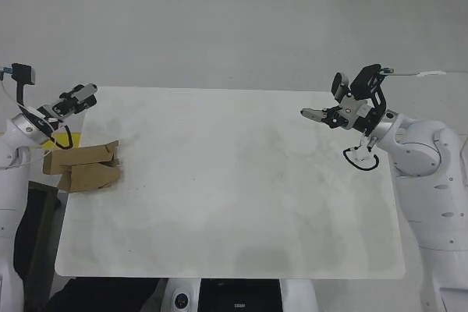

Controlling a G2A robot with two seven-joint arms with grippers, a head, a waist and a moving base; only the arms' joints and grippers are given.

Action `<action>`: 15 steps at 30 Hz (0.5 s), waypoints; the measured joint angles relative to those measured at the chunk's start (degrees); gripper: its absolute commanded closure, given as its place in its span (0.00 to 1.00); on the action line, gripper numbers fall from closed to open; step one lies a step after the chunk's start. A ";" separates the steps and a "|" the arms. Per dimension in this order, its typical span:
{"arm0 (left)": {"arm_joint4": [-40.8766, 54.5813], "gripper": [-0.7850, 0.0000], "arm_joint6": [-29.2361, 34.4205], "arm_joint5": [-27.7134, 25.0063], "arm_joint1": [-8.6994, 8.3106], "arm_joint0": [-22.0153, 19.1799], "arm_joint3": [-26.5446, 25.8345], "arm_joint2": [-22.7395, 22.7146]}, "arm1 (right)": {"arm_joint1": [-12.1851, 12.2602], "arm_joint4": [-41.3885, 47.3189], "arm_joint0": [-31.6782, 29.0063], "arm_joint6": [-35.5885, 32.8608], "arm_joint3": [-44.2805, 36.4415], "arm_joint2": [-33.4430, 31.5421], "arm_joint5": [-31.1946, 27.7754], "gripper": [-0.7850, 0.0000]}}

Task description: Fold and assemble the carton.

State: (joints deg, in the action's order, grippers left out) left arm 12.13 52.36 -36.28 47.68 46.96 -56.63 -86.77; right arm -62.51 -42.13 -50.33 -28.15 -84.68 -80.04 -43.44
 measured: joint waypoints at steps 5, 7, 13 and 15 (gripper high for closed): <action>4.53 0.00 2.37 1.46 -0.60 -0.22 4.72 -2.38 | 0.00 0.00 0.00 0.00 0.00 0.00 0.00 0.00; 4.84 0.00 2.10 1.51 -0.84 -0.33 6.56 -3.20 | 0.00 0.00 0.00 0.00 0.00 0.00 0.00 0.00; 3.43 0.00 0.56 0.92 -1.99 -0.13 12.60 -6.31 | 0.00 0.00 0.00 0.00 0.00 0.00 0.00 0.00; 3.35 0.00 0.34 0.89 -2.45 0.41 14.50 -7.52 | 0.00 0.00 0.00 0.00 0.00 0.00 0.00 0.00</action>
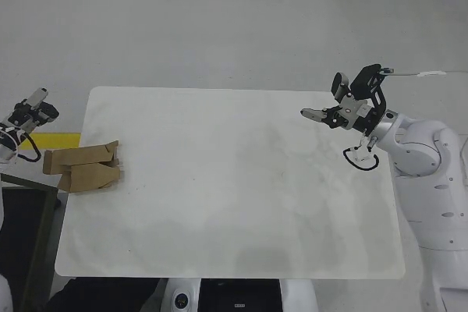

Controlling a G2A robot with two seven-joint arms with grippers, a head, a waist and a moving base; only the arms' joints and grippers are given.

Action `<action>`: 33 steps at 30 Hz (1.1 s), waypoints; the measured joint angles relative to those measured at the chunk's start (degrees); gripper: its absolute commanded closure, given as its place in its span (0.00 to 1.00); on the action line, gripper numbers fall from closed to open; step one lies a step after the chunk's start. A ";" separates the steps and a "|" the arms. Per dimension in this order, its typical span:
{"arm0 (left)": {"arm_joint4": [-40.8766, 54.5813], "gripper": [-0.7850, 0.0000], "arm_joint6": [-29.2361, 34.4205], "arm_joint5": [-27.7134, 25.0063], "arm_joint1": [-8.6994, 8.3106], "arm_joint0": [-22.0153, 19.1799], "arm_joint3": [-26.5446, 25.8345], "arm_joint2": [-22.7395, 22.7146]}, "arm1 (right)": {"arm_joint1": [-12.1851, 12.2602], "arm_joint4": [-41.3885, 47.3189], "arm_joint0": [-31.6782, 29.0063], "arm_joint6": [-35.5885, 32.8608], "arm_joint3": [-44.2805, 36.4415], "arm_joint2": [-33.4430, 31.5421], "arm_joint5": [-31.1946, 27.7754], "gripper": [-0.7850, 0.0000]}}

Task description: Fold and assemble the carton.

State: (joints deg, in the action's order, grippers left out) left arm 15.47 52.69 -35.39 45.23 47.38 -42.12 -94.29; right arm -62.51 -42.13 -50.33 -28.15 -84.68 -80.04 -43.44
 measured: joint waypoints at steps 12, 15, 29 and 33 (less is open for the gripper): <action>1.69 0.00 -5.62 3.05 -1.49 4.24 6.20 -4.91 | 0.00 0.00 0.00 0.00 0.00 0.00 0.00 0.00; 0.91 0.00 -8.48 4.04 -1.68 5.38 7.05 -5.46 | 0.00 0.00 0.00 0.00 0.00 0.00 0.00 0.00; -2.56 0.00 -12.24 9.32 -1.65 12.28 6.15 -4.99 | 0.00 0.00 0.00 0.00 0.00 0.00 0.00 0.00; -1.69 0.00 -10.46 10.18 -1.40 14.24 5.05 -4.63 | 0.00 0.00 0.00 0.00 0.00 0.00 0.00 0.00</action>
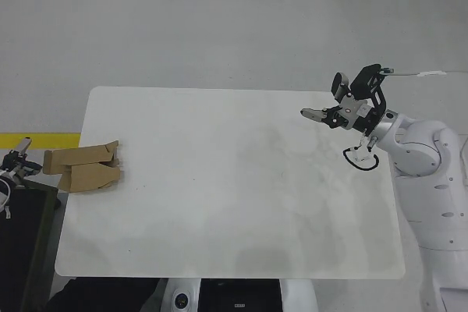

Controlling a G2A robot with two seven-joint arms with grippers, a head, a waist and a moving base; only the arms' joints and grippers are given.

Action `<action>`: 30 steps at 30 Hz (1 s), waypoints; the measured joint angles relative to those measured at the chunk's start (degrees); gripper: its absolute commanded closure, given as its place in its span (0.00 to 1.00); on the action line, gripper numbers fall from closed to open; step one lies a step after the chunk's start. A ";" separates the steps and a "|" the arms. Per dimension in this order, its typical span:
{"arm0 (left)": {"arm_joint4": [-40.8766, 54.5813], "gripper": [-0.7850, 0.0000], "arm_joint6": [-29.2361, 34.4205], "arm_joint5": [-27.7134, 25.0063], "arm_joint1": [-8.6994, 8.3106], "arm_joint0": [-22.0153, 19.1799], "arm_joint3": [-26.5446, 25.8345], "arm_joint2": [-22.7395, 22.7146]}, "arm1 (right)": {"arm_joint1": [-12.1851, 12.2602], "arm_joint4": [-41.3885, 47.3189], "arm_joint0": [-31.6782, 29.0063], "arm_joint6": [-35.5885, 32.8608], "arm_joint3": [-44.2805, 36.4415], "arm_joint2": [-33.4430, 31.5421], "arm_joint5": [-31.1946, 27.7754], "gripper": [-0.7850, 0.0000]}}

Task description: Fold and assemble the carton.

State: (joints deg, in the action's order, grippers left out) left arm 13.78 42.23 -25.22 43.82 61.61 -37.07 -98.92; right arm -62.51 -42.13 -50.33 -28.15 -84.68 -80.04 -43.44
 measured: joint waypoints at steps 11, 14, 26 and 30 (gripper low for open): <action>2.58 0.60 5.74 -0.41 0.17 3.47 -2.23 -0.17 | 0.00 0.00 0.00 0.00 0.00 0.00 0.00 0.00; 3.26 0.91 6.86 -0.07 0.15 4.29 -2.60 -0.40 | 0.00 0.00 0.00 0.00 0.00 0.00 0.00 0.00; 5.66 1.00 7.87 0.29 0.57 5.40 -3.51 -0.35 | 0.00 0.00 0.00 0.00 0.00 0.00 0.00 0.00; 7.29 1.00 8.26 -0.78 0.45 5.51 -3.98 -1.47 | 0.00 0.00 0.00 0.00 0.00 0.00 0.00 0.00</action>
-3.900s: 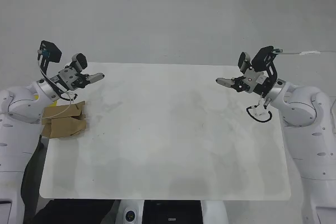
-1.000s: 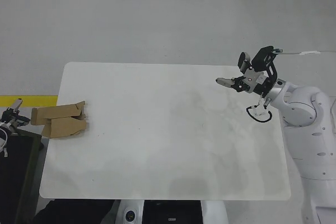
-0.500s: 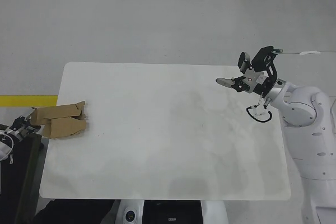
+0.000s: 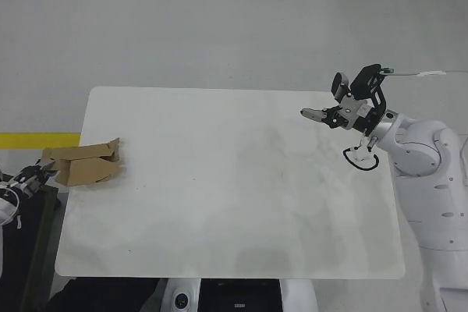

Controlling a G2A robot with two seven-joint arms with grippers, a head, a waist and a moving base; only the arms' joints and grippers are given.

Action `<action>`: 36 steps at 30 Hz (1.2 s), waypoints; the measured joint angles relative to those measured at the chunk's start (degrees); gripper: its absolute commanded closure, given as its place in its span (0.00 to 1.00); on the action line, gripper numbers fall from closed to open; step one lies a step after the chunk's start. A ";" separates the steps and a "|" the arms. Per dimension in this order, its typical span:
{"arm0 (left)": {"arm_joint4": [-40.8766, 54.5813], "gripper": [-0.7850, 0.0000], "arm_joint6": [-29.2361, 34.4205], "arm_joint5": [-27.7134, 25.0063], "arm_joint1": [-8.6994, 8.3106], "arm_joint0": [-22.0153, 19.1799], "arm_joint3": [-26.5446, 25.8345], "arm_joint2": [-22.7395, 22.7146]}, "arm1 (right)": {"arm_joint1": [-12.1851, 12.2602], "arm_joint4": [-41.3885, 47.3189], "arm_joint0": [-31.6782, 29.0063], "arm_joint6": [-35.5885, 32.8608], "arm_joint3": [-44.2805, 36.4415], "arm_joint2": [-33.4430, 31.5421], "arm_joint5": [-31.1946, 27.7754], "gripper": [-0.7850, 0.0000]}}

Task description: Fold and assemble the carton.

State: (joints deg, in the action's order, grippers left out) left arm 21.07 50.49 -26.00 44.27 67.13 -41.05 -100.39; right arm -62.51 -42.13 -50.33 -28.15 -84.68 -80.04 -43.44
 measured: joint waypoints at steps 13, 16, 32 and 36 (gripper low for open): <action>6.01 1.00 5.85 -2.70 -0.57 -1.80 -9.35 -3.28 | 0.00 0.00 0.00 0.00 0.00 0.00 0.00 0.00; 5.78 1.00 7.98 -3.52 -0.64 -3.18 -11.93 -2.69 | 0.00 0.00 0.00 0.00 0.00 0.00 0.00 0.00; 6.27 1.00 16.27 -8.26 3.08 -20.12 -16.19 16.20 | 0.00 0.00 0.00 0.00 0.00 0.00 0.00 0.00; 4.95 1.00 17.48 -10.38 4.51 -22.98 -16.66 22.03 | 0.00 0.00 0.00 0.00 0.00 0.00 0.00 0.00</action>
State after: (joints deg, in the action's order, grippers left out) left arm 26.01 67.97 -36.38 48.78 44.15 -57.72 -78.37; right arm -62.51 -42.13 -50.33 -28.15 -84.68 -80.04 -43.44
